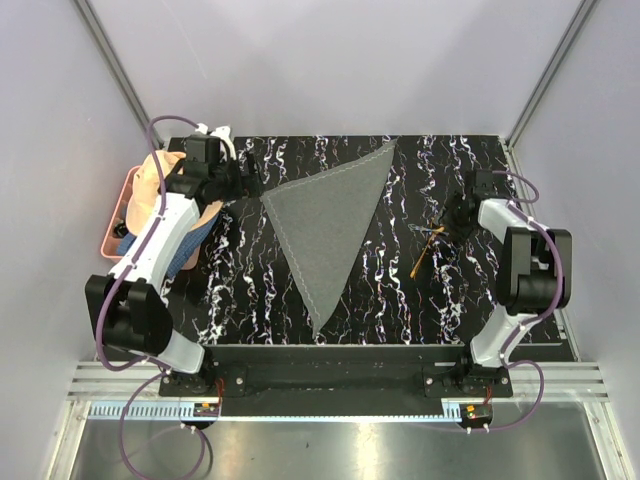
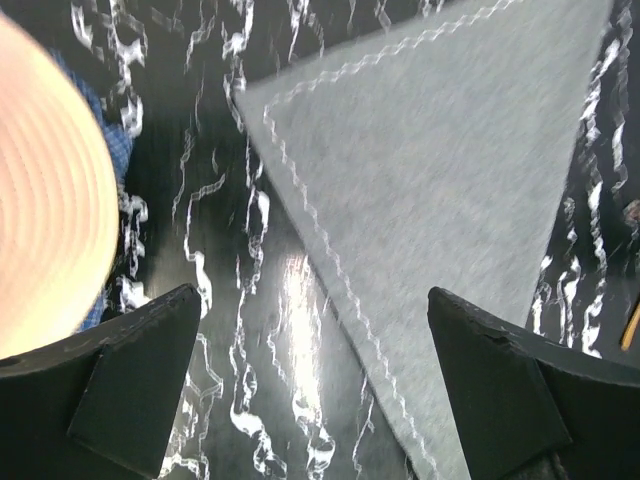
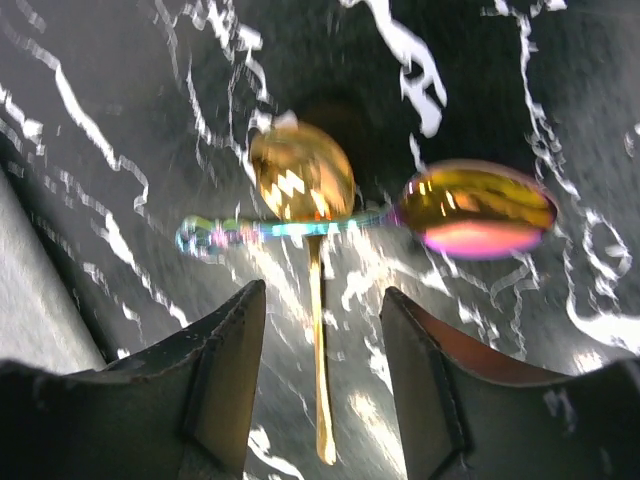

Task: Fold the napkin, place the utensils inside, and roll it up
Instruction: Grab a utensil with the right arm

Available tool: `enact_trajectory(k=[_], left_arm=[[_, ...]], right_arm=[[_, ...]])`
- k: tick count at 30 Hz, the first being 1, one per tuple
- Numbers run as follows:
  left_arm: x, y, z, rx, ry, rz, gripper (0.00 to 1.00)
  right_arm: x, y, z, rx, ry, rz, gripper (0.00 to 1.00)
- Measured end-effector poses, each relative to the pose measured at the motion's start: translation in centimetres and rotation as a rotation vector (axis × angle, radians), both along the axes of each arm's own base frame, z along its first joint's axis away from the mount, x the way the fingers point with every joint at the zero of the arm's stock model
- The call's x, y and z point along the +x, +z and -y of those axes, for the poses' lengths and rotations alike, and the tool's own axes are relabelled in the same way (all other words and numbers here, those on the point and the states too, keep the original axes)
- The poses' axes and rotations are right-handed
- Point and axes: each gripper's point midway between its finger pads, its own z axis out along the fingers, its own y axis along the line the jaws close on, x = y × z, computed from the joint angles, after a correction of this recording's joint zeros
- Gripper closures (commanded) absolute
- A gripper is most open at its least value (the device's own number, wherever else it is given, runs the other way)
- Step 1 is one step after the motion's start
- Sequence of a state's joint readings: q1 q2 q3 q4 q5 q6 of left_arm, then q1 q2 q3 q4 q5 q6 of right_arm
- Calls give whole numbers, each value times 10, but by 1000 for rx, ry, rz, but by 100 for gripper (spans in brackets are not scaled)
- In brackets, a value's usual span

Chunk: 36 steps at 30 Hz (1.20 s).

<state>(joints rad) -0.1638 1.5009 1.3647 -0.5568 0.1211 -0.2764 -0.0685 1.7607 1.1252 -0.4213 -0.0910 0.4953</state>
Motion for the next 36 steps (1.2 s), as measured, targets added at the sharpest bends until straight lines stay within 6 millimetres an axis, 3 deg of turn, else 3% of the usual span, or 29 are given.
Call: enact_trajectory(k=[4, 12, 17, 26, 30, 36], left_arm=[[-7, -10, 3, -8, -16, -37, 1], [-11, -15, 5, -17, -29, -53, 1], [-12, -12, 5, -17, -29, -46, 1], [-12, -11, 4, -13, -33, -42, 1], [-13, -7, 4, -14, -33, -32, 1], [-16, 1, 6, -28, -44, -12, 1]], right_arm=[[6, -21, 0, 19, -36, -51, 37], [13, -21, 12, -22, -112, -41, 34], [16, -22, 32, -83, -158, -36, 34], [64, -21, 73, -92, -222, 5, 38], [85, -19, 73, -53, -216, 37, 40], [75, -19, 63, 0, -215, 30, 46]])
